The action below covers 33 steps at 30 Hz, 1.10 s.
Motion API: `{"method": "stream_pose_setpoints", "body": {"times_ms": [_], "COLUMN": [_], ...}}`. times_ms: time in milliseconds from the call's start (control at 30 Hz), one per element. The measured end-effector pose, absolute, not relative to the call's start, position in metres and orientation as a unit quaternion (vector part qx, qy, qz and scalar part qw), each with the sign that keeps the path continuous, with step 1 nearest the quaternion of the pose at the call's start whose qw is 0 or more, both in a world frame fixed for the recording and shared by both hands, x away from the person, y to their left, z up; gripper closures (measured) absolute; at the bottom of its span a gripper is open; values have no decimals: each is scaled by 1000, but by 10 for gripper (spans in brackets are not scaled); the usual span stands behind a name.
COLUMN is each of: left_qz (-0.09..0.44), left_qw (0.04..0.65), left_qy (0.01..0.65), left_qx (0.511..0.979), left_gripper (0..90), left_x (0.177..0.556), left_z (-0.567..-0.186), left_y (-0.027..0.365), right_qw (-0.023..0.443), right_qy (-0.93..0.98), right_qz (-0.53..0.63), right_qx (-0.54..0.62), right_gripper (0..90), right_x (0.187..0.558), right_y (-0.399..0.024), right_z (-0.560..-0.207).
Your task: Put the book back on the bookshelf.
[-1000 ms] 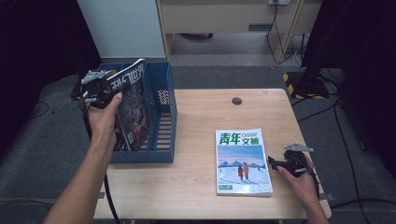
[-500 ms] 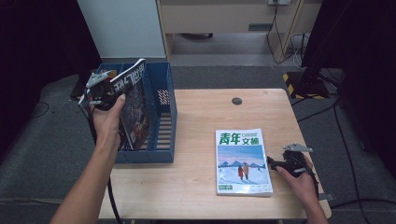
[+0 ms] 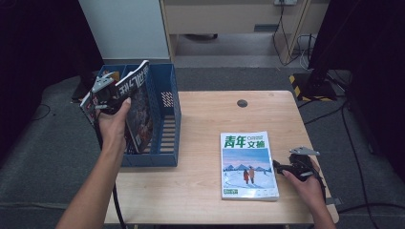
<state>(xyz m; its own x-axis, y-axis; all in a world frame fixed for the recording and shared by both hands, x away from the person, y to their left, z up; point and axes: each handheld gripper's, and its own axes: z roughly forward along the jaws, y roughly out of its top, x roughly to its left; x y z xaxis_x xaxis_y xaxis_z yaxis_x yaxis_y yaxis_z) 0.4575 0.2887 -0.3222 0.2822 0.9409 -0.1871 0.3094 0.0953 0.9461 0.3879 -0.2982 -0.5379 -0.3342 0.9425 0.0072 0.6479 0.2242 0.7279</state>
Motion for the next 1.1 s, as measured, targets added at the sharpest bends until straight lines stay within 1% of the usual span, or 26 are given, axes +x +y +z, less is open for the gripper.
{"method": "stream_pose_setpoints", "body": {"times_ms": [833,967,1100], "left_qz": [306,327,330], "left_qw": [535,529,528], "left_qy": [517,519,513], "left_qx": [594,586,591], "left_gripper": [808,813,813], "left_x": [454,451,449], "left_z": [-336,-338,-340], "left_y": [290,289,286], "right_qw": [226,226,226], "right_qy": [750,750,750], "right_qz": [327,327,327], "right_qx": [529,529,529], "right_gripper": [151,151,151], "right_x": [388,388,388], "right_y": [-298,-298,-298], "right_z": [-538,-538,-538]}}
